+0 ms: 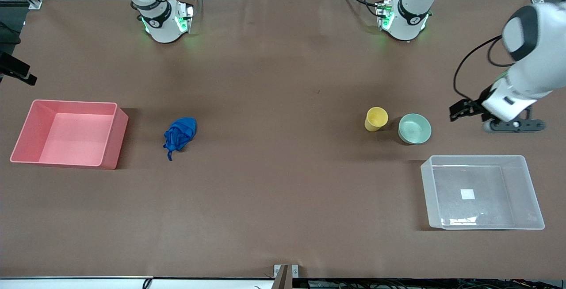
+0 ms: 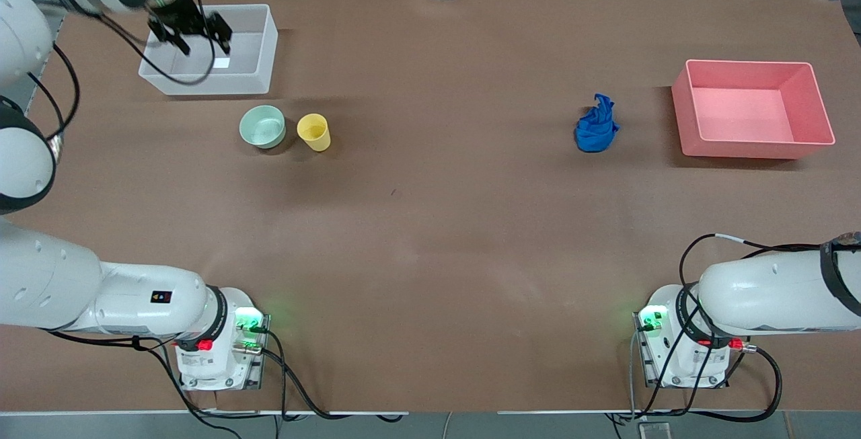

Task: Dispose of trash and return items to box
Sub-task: 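Reach the left gripper down and grasp the green bowl rim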

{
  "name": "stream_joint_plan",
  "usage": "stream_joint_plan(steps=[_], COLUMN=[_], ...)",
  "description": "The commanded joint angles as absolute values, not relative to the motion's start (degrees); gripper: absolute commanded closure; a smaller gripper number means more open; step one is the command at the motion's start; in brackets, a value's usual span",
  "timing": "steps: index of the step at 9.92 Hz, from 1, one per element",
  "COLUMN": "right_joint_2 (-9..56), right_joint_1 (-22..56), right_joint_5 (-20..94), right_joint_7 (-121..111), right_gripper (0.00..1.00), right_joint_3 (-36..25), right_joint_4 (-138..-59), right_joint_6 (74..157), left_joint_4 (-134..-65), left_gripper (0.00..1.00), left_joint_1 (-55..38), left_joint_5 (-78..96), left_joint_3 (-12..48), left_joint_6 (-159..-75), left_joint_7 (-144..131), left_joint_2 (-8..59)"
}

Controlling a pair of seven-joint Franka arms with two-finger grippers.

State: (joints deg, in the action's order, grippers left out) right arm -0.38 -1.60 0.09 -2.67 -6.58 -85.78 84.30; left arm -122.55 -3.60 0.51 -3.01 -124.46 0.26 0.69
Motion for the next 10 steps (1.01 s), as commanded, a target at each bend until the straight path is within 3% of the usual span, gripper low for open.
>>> stream_joint_plan(steps=[1, 7, 8, 9, 10], right_joint_2=[-1.32, -1.06, -0.88, -0.44, 0.95], right_joint_1=[-1.85, 0.26, 0.44, 2.09, 5.76], right_joint_5=[-0.53, -0.53, -0.53, -0.53, -0.53], right_joint_7=[-2.55, -1.24, -1.06, 0.34, 7.05], right_gripper=[0.0, 0.0, 0.0, 0.0, 0.0], right_joint_3=[-6.33, -5.89, -5.89, -5.8, -5.8], right_joint_4=[-86.4, -87.19, -87.45, -88.76, -91.38], right_joint_6=[84.11, 85.43, 85.69, 87.87, 91.02], left_joint_4=[-129.72, -130.69, -131.04, -132.35, -133.41], left_gripper=[0.01, 0.06, 0.19, 0.58, 0.72], left_joint_1=[-2.9, -2.64, -2.72, -2.72, -2.72], left_joint_5=[-0.18, -0.09, -0.09, 0.09, 0.09], left_joint_3=[-2.64, -2.64, -2.64, -2.55, -2.55], left_joint_6=[-134.79, -144.47, -146.32, -148.86, -149.58], left_joint_7=[0.79, 0.61, 0.53, -0.95, -1.23], left_joint_2=[5.07, 19.05, 20.29, 20.48, 20.57])
